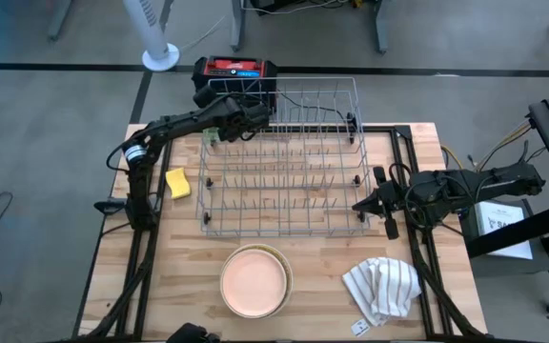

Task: Sort dishes
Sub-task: Put the green transparent plate into the dish rack, then put the light pink plate into the dish rack

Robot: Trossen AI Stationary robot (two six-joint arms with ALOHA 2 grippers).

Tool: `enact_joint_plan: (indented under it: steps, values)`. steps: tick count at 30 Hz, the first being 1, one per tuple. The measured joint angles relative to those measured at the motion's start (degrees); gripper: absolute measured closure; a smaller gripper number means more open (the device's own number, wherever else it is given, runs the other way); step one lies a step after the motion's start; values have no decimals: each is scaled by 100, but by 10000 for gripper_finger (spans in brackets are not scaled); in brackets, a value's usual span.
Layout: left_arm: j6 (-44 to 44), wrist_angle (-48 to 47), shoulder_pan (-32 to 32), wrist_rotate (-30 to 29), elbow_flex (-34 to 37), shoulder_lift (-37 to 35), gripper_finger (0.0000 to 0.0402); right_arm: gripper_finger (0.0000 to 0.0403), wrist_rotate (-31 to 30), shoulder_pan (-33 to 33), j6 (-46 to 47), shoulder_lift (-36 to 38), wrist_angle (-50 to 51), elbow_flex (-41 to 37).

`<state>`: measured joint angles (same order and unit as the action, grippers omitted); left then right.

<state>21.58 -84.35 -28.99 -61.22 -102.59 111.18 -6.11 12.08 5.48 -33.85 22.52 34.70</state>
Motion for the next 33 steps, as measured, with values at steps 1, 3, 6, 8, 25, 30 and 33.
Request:
enact_joint_plan:
  steps: [1,3,6,8,25,30,33]
  values:
    - [0,12,0,25,0,0,402,403,0,0,0,0,0,0]
    - [-2,32,0,71,0,0,402,403,0,0,0,2,-1,0]
    - [-2,41,0,184,0,0,402,403,0,0,0,1,0,0]
    - [-2,71,0,307,0,0,402,403,0,0,0,0,0,0]
    - [16,233,0,680,0,2,329,403,0,1,4,2,-1,0]
    - [17,231,0,681,0,2,296,403,0,2,4,1,-1,0]
    - [17,231,7,679,0,2,282,403,0,2,4,2,-2,0]
